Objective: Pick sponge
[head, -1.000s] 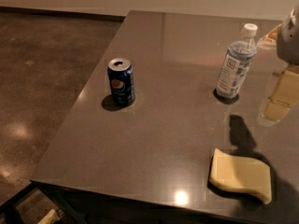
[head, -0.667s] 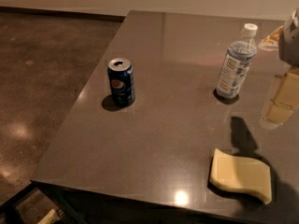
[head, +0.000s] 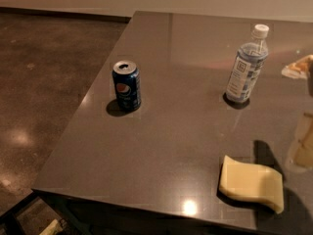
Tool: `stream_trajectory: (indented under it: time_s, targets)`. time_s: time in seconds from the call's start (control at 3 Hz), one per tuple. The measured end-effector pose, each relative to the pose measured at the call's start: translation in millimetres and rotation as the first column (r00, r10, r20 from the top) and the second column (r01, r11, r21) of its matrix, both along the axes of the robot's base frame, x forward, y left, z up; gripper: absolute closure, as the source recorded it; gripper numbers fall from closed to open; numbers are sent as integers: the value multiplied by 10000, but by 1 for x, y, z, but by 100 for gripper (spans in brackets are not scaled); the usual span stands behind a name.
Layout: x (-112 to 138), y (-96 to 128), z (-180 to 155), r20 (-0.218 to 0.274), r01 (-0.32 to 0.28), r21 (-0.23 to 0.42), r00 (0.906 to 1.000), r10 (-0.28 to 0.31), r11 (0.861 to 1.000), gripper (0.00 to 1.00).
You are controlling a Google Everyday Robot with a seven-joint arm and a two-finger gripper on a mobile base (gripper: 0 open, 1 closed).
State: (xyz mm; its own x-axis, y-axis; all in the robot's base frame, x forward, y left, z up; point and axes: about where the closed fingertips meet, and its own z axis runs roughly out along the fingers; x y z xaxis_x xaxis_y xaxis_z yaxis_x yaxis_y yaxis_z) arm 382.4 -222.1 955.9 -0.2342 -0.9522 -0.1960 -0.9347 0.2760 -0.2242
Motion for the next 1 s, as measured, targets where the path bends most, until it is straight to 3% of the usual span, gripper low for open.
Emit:
stream_trajectory:
  time_s: [0.67, 1.0]
  targets:
    - [-40, 12, -41, -8, -478, -25, 9989, 478, 9989, 0]
    - [-47, 17, -59, -520, -613, 72, 9967, 616, 9981, 0]
